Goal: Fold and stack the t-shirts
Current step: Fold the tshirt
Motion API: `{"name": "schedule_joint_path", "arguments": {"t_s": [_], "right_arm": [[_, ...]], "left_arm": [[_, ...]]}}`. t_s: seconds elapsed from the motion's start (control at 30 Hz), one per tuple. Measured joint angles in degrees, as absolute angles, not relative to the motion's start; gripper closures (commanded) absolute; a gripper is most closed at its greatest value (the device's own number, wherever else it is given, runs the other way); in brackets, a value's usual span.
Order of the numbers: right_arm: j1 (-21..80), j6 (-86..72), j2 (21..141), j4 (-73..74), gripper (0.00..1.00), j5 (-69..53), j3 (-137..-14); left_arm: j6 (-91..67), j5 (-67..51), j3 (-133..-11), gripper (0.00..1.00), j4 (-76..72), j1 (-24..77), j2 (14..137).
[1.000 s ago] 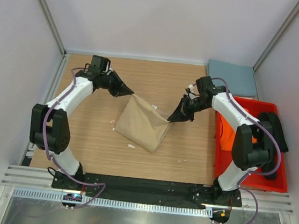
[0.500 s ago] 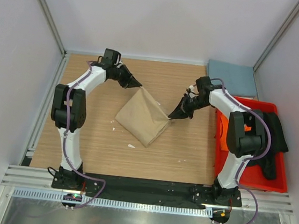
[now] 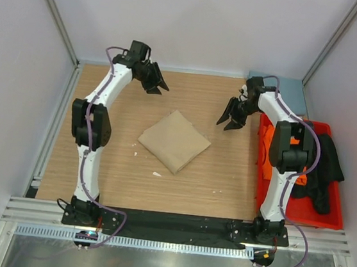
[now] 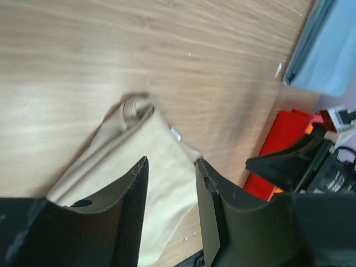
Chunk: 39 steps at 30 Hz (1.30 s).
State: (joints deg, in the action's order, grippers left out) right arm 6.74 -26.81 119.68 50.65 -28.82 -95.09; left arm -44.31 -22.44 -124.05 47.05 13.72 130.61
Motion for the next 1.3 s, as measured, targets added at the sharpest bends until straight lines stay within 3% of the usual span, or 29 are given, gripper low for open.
{"name": "schedule_joint_path", "arguments": {"t_s": [0.17,0.3,0.5,0.77,1.03,1.17,1.3], "right_arm": [[11.09,-23.14,116.33,51.59,0.49,-27.68,-95.50],[17.21,-23.31,114.59,48.64,0.57,-30.83,-91.13],[19.33,-25.80,113.58,45.30,0.78,-33.47,-84.40],[16.91,-24.27,113.69,43.35,0.85,-33.63,-82.08],[14.41,-22.52,119.33,39.33,0.88,-33.54,-81.65],[13.85,-21.23,121.34,41.06,0.87,-34.28,-84.20],[14.02,-19.11,121.54,41.93,0.86,-30.11,-86.80]], "left_arm": [[-41.43,-25.58,-106.80,0.73,44.80,12.32,113.19],[-41.67,-32.49,-89.43,0.78,37.67,14.04,102.96],[-44.29,-39.94,-71.83,0.87,28.34,22.33,102.94],[-46.06,-41.71,-67.09,0.92,19.88,28.25,107.39],[-46.09,-40.75,-62.17,0.92,15.81,30.57,111.13],[-45.93,-39.92,-61.89,0.75,15.05,31.11,110.78],[-44.97,-38.96,-61.89,0.71,16.08,31.11,107.11]]}}
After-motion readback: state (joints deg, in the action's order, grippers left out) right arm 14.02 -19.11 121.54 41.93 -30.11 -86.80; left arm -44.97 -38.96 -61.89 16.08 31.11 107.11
